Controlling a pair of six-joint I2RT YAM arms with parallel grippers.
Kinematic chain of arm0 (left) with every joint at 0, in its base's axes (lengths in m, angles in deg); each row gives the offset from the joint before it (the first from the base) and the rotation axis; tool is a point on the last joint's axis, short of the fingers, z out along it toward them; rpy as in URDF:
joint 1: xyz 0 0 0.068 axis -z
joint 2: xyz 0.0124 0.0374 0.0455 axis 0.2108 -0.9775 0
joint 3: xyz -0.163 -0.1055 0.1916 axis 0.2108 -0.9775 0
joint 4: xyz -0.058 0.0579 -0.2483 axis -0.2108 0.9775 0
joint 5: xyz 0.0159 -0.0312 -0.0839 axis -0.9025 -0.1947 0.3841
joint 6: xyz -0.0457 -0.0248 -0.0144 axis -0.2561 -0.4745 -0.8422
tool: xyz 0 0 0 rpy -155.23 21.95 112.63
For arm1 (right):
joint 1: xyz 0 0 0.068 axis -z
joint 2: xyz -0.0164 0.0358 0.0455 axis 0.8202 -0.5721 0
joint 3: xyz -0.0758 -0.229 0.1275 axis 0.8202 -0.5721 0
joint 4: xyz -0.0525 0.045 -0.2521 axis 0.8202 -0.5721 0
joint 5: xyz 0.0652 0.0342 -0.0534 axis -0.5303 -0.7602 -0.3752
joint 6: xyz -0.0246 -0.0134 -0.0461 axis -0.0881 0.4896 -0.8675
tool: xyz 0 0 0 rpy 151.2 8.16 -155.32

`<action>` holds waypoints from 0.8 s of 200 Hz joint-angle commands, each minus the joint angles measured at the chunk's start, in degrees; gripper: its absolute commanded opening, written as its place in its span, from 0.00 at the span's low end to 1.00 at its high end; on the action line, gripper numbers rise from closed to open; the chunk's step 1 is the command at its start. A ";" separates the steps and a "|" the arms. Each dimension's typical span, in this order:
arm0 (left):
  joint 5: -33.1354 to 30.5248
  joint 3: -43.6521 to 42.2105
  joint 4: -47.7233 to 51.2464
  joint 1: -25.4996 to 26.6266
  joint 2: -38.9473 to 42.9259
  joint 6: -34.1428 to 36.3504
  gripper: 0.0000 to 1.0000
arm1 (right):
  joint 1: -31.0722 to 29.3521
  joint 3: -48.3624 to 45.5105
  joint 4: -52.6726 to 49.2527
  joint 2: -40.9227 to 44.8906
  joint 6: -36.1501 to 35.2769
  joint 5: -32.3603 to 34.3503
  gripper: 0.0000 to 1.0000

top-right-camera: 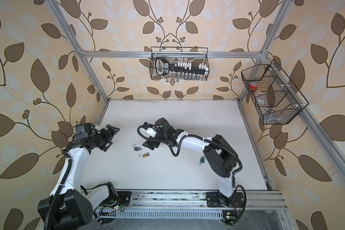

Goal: Lock with the key

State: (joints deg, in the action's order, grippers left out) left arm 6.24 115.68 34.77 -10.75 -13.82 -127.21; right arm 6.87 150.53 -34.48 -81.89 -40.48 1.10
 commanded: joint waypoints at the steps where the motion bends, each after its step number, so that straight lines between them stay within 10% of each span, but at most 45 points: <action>1: 6.55 0.24 0.18 -3.90 0.18 -0.52 0.99 | -2.34 6.30 -5.53 -5.20 -4.16 0.46 0.82; 160: 13.25 3.83 1.56 -5.03 -4.31 -0.77 0.99 | -6.00 31.07 -19.79 -26.17 -11.66 4.06 0.64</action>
State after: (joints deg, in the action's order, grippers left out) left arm 17.67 117.37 34.88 -14.96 -17.88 -128.63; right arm 1.98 179.77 -52.01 -106.30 -50.69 4.16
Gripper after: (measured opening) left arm 0.989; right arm 0.636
